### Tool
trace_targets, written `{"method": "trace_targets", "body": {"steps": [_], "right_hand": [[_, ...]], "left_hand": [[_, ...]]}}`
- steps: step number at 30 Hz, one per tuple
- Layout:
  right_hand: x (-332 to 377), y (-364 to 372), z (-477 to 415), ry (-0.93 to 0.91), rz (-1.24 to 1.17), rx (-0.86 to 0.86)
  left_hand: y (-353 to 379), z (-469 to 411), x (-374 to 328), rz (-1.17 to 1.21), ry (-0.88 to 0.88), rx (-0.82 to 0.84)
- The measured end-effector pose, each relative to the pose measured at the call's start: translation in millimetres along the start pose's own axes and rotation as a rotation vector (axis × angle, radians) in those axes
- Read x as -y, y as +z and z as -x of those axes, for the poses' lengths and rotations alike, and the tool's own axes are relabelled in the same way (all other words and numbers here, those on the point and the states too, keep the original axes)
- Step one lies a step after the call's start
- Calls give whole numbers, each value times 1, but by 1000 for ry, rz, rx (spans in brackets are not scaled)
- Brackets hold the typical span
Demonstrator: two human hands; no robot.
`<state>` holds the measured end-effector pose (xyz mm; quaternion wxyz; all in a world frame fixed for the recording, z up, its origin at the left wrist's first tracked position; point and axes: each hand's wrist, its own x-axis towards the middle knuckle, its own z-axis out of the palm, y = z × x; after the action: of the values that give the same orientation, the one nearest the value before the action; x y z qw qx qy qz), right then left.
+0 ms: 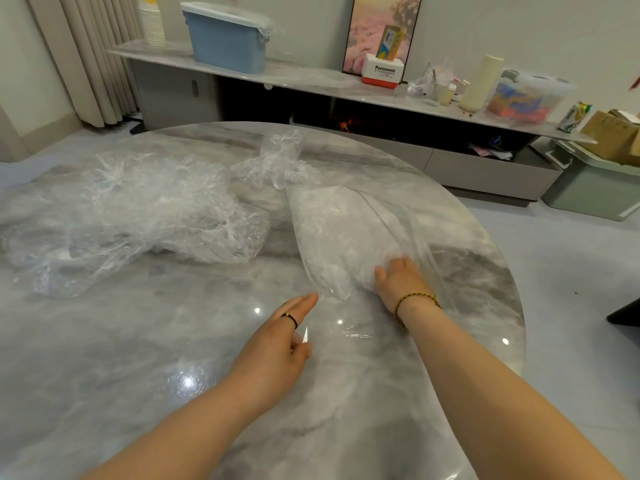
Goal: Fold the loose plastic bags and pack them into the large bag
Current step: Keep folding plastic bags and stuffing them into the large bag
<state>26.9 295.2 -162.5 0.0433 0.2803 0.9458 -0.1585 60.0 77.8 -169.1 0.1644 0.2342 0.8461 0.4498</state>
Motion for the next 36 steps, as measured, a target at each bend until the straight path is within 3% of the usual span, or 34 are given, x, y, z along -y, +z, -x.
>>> {"method": "trace_targets", "body": {"steps": [5,11,16,19,23,27,32,36], "right_hand": [[-13,-12,-13,97,-28,-65],[-22,-17,-10,91,-59,-118],[-19,-27,12,-42,151,-168],[-17,-37,33,-55,212,-99],[-15,-55,70,-83,245,-179],[-2,-71,101,-215,-78,-521],[35,-76,91,-404,-245,-616],[86,-69,60,-628,-135,-682]], "left_hand": [[6,-2,4,68,-7,50],[17,-19,5,-31,30,75],[16,-20,0,-111,87,173],[3,-14,2,-170,115,218],[-30,-1,9,-234,110,95],[-69,6,22,-389,84,-98],[-113,2,54,-607,-35,-305],[-133,-13,78,-645,-135,-351]]}}
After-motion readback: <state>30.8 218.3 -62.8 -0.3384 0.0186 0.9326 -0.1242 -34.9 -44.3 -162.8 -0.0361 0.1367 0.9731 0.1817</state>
